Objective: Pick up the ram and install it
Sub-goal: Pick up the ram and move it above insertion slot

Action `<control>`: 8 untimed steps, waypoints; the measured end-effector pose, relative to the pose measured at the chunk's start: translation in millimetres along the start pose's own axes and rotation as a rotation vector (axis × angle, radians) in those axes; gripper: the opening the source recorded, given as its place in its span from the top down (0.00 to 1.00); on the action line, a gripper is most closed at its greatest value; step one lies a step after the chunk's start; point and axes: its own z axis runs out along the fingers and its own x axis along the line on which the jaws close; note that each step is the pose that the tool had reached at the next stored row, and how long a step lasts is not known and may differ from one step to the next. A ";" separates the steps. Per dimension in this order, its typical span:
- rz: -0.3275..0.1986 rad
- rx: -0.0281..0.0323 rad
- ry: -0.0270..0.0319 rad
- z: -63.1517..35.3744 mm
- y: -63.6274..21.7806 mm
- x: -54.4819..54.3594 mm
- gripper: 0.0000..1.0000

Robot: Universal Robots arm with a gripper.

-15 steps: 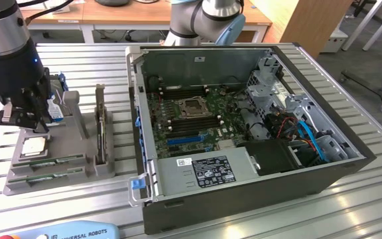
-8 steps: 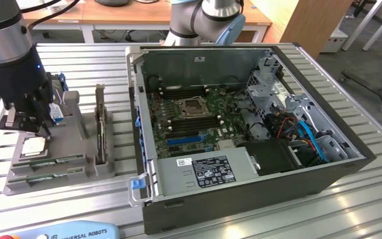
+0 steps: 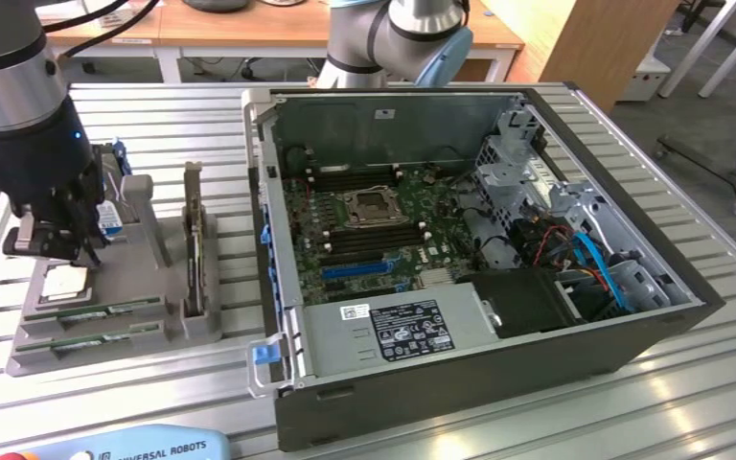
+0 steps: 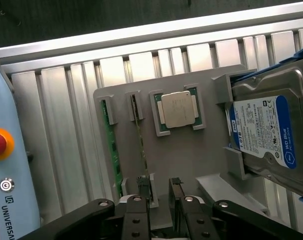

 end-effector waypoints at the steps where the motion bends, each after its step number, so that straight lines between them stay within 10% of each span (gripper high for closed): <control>1: -0.004 0.0000 0.0000 0.1 -0.1 0.7 0.71; 8: -0.067 -0.0012 0.0018 0.8 -0.7 2.5 0.71</control>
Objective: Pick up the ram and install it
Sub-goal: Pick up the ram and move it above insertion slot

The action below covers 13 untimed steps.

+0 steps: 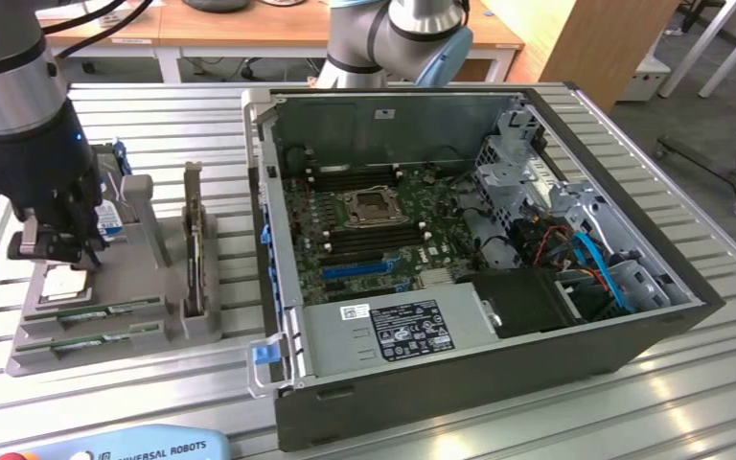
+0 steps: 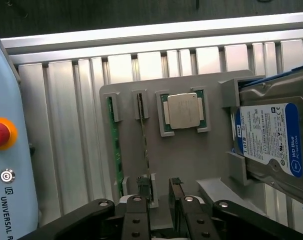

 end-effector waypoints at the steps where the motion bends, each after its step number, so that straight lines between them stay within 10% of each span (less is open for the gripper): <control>1: -0.006 -0.0002 0.0002 0.0 0.0 0.5 0.71; 13: -0.048 -0.0011 0.0015 -0.3 -1.5 13.4 0.71</control>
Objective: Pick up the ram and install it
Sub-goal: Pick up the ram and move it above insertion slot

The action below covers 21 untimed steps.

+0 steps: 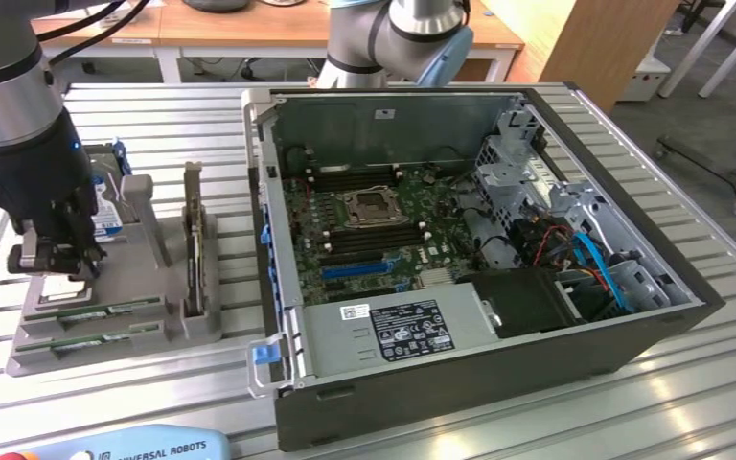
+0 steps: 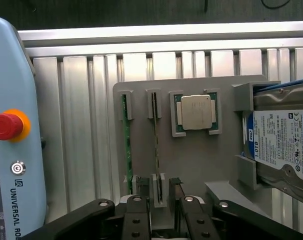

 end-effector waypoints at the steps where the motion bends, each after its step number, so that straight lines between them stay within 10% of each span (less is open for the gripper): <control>1: -0.002 0.0000 0.0000 0.0 -0.1 1.6 0.71; 21: -0.012 -0.0002 0.0002 0.3 -1.1 15.9 0.63</control>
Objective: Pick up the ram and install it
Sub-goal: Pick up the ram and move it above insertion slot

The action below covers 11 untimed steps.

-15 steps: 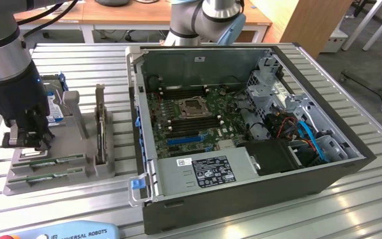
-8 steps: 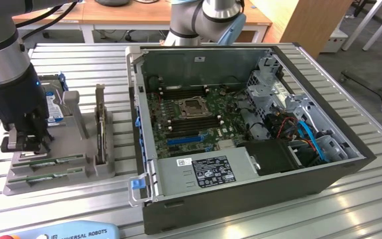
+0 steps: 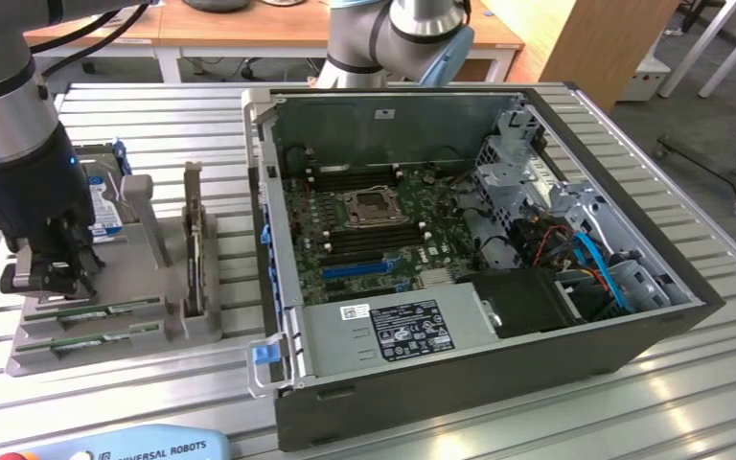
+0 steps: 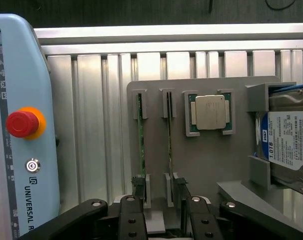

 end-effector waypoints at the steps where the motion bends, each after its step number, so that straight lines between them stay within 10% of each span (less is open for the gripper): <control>1: 0.000 0.0000 0.0000 0.7 0.0 0.0 0.63; 11: -0.030 -0.0006 0.0017 9.5 -0.4 0.2 0.63</control>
